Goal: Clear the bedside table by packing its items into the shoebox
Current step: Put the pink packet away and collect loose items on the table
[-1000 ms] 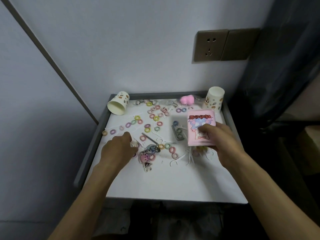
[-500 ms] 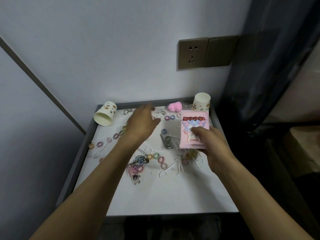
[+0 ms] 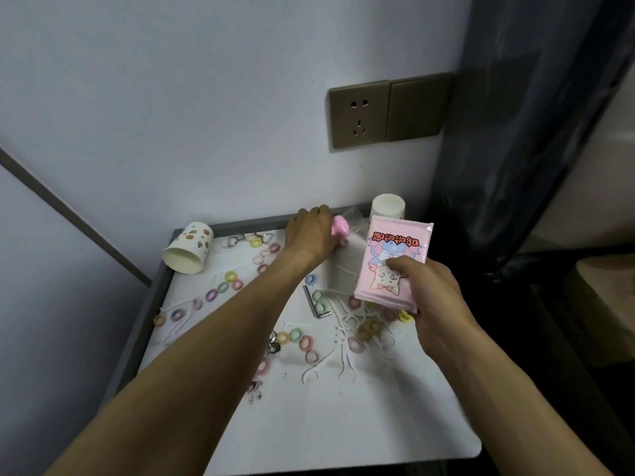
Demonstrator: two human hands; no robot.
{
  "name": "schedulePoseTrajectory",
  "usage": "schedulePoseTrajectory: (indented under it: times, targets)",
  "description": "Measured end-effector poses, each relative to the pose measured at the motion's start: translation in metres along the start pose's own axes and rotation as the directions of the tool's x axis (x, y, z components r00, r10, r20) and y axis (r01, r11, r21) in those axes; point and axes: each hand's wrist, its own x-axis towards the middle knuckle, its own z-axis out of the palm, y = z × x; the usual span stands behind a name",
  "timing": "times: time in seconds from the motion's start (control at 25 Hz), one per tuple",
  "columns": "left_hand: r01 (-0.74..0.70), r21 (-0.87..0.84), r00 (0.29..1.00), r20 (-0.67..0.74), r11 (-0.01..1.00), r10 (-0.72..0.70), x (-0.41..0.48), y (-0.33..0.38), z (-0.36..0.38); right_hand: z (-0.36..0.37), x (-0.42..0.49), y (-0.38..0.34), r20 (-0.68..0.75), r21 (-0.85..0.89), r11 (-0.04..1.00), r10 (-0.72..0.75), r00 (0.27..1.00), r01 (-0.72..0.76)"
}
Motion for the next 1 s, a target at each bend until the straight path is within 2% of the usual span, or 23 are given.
schedulePoseTrajectory:
  times: [0.08,0.16,0.2,0.28,0.36,0.52,0.64,0.72,0.8,0.88,0.96,1.0]
  targets:
    - [0.005,-0.078,1.000,-0.007,0.997,-0.005,-0.013,-0.003,-0.015,-0.001,-0.001,0.002,0.008,-0.018,1.000,0.008,1.000,-0.008]
    - [0.065,-0.286,0.996,-0.042,0.956,-0.080,-0.034,-0.011,-0.036,-0.001,-0.004,0.004,0.039,-0.065,0.998,0.019,0.999,-0.016]
    - [0.121,-0.418,0.988,-0.034,0.901,-0.148,-0.047,-0.016,-0.047,-0.001,-0.004,0.005,0.056,-0.095,0.995,0.016,0.998,-0.011]
    - [0.221,-0.601,0.974,0.089,0.768,-0.211,-0.081,-0.025,-0.068,0.006,-0.009,0.007,0.090,-0.164,0.986,0.005,0.996,0.010]
    - [0.274,-0.671,0.961,0.221,0.689,-0.166,-0.118,-0.022,-0.076,0.019,-0.018,0.012,0.141,-0.215,0.976,0.008,0.990,0.023]
    - [0.298,-0.705,0.954,0.236,0.643,-0.183,-0.164,0.001,-0.076,0.039,-0.043,0.026,0.328,-0.141,0.989,0.092,0.940,-0.047]
    - [0.317,-0.662,0.947,0.260,0.679,-0.188,-0.173,0.000,-0.084,0.042,-0.053,0.026,0.375,-0.103,0.991,0.115,0.920,-0.082]
    - [0.302,-0.593,0.950,0.250,0.746,-0.186,-0.176,-0.006,-0.088,0.046,-0.056,0.029,0.410,-0.142,0.989,0.104,0.906,-0.050]
    - [0.243,-0.546,0.961,0.247,0.802,-0.123,-0.180,-0.012,-0.092,0.052,-0.057,0.034,0.385,-0.164,0.986,0.097,0.918,-0.036]
    - [0.258,-0.614,0.953,0.290,0.746,-0.090,-0.185,-0.028,-0.094,0.055,-0.056,0.036,0.336,-0.141,0.988,0.114,0.935,-0.069]
    - [0.324,-0.615,0.942,0.280,0.719,-0.185,-0.193,-0.053,-0.092,0.055,-0.050,0.033,0.293,-0.057,0.992,0.127,0.948,-0.115]
    - [0.360,-0.520,0.932,0.243,0.775,-0.270,-0.199,-0.068,-0.087,0.052,-0.044,0.031,0.256,-0.015,0.993,0.120,0.959,-0.120]
